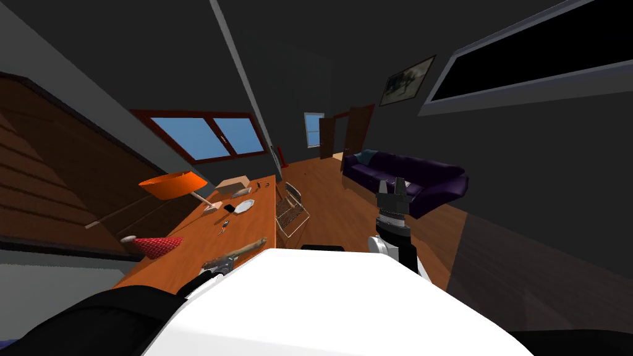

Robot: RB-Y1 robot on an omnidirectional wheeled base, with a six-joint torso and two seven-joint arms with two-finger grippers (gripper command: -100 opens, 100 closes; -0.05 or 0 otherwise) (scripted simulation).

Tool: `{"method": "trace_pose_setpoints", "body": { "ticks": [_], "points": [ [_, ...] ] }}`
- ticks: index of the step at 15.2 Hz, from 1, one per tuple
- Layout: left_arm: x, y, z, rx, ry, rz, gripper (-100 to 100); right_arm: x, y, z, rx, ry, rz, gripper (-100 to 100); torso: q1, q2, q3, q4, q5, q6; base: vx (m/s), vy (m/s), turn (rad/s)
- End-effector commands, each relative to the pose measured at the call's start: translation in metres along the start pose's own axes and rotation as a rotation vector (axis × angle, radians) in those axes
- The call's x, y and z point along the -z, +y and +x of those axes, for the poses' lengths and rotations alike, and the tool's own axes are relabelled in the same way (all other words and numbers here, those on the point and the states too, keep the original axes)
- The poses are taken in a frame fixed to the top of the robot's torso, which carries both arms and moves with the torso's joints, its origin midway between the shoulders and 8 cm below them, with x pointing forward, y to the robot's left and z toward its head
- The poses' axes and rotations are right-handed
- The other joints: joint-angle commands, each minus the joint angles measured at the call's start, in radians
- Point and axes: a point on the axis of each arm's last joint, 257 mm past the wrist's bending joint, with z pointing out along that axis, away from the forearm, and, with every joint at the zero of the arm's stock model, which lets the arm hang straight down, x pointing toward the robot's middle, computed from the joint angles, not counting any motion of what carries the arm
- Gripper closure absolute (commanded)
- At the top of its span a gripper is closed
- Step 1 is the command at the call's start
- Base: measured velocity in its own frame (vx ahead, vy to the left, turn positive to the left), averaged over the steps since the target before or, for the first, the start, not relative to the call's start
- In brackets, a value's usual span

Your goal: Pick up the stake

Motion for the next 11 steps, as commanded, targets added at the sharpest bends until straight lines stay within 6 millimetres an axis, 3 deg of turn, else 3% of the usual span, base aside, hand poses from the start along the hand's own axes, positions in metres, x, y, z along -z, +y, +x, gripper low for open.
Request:
{"method": "trace_pose_setpoints", "body": {
  "ticks": [1, 7, 8, 11],
  "points": [
    [-0.002, 0.025, -0.004, 0.014, 0.002, -0.072, -100, 0.0, 0.0, 0.0, 0.0, 0.0, 0.0, 0, 0.0, 0.0, 0.0, 0.0, 0.0, 0.0, 0.12, 0.069, -0.209],
    [-0.007, 0.066, -0.017, 0.026, -0.003, -0.213, -100, 0.0, 0.0, 0.0, 0.0, 0.0, 0.0, 0, 0.002, -0.001, 0.0, 0.0, 0.0, 0.0, 0.122, 0.094, -0.188],
    [-0.007, 0.057, -0.014, 0.024, -0.002, -0.185, -100, 0.0, 0.0, 0.0, 0.0, 0.0, 0.0, 0, 0.003, 0.0, 0.0, 0.0, 0.0, 0.0, 0.057, 0.071, -0.064],
    [-0.018, 0.061, -0.006, 0.026, -0.001, -0.184, -100, 0.0, 0.0, 0.0, 0.0, 0.0, 0.0, 0, -0.001, 0.006, 0.003, 0.001, 0.0, -0.001, 0.0, 0.041, 0.009]
  ]
}}
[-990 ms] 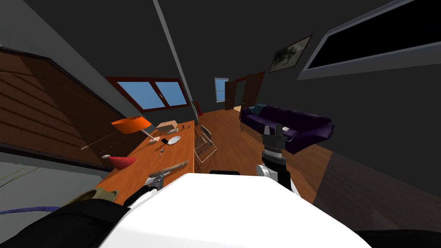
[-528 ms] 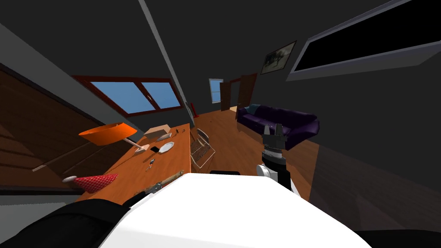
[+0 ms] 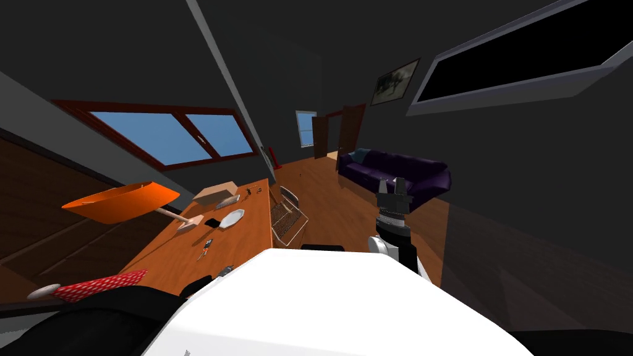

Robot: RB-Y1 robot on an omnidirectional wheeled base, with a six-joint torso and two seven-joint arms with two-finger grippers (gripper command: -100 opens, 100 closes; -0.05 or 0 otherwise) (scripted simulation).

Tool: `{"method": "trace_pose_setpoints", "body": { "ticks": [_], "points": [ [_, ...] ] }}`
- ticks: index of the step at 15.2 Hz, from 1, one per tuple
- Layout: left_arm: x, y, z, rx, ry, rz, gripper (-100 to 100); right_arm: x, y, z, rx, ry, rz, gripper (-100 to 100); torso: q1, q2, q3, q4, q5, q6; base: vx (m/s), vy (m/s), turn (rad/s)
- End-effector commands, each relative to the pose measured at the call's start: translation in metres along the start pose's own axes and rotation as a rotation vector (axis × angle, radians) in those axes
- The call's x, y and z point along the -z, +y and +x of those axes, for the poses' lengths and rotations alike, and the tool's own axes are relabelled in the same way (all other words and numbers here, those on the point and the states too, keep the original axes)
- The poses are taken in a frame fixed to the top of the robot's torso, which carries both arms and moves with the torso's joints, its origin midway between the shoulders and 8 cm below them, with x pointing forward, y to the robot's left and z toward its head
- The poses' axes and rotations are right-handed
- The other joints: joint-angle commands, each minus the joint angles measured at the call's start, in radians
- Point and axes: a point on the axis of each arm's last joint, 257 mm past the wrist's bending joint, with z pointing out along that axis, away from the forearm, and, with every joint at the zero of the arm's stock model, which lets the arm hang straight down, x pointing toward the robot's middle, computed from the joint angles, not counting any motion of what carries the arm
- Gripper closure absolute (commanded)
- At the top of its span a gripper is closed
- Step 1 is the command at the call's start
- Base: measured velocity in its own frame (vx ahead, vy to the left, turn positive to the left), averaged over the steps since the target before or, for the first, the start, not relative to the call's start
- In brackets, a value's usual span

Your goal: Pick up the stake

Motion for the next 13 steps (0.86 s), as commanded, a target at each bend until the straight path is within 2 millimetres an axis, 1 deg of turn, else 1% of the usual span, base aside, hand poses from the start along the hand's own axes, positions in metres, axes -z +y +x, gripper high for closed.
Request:
{"method": "trace_pose_setpoints", "body": {
  "ticks": [1, 2, 3, 4, 8, 9, 12, 13],
  "points": [
    [-0.006, 0.0, 0.005, 0.0, 0.0, 0.007, -100, 0.0, 0.0, 0.0, 0.0, 0.0, 0.0, 0, 0.0, 0.0, 0.0, 0.0, 0.0, 0.0, -0.022, 0.032, 0.009],
    [-0.008, 0.0, 0.006, 0.0, 0.0, 0.009, -100, 0.0, 0.0, 0.0, 0.0, 0.0, 0.0, 0, 0.0, 0.001, 0.001, 0.0, 0.0, 0.0, -0.023, 0.03, 0.008],
    [-0.005, 0.0, 0.004, 0.0, 0.0, 0.005, -100, 0.0, 0.0, 0.0, 0.0, 0.0, 0.0, 0, -0.001, 0.002, 0.001, 0.0, 0.0, 0.0, -0.013, 0.017, 0.0],
    [-0.006, 0.0, 0.004, 0.0, 0.0, 0.007, 100, 0.0, 0.0, 0.0, 0.0, 0.0, 0.0, 0, -0.002, 0.002, 0.001, 0.0, 0.0, 0.0, -0.004, 0.007, -0.002],
    [-0.006, 0.0, 0.004, 0.0, 0.0, 0.007, 100, 0.0, 0.0, 0.0, 0.0, 0.0, 0.0, 0, -0.001, 0.0, 0.0, 0.0, 0.0, 0.0, 0.0, 0.0, 0.0],
    [0.0, 0.0, 0.0, 0.001, -0.001, 0.002, 100, 0.0, 0.0, 0.0, 0.0, 0.0, 0.0, 0, 0.0, 0.0, 0.0, 0.0, 0.0, 0.0, 0.007, -0.023, -0.014],
    [0.008, -0.001, -0.007, 0.0, -0.001, -0.004, 100, 0.0, 0.0, 0.0, 0.0, 0.0, 0.0, 0, -0.004, -0.001, 0.0, 0.0, -0.001, 0.001, 0.015, -0.044, -0.011],
    [0.005, -0.001, -0.004, 0.001, -0.002, 0.001, 100, 0.0, 0.0, 0.0, 0.0, 0.0, 0.0, 0, -0.004, -0.001, 0.0, 0.0, -0.001, 0.0, 0.011, -0.026, 0.002]
  ]
}}
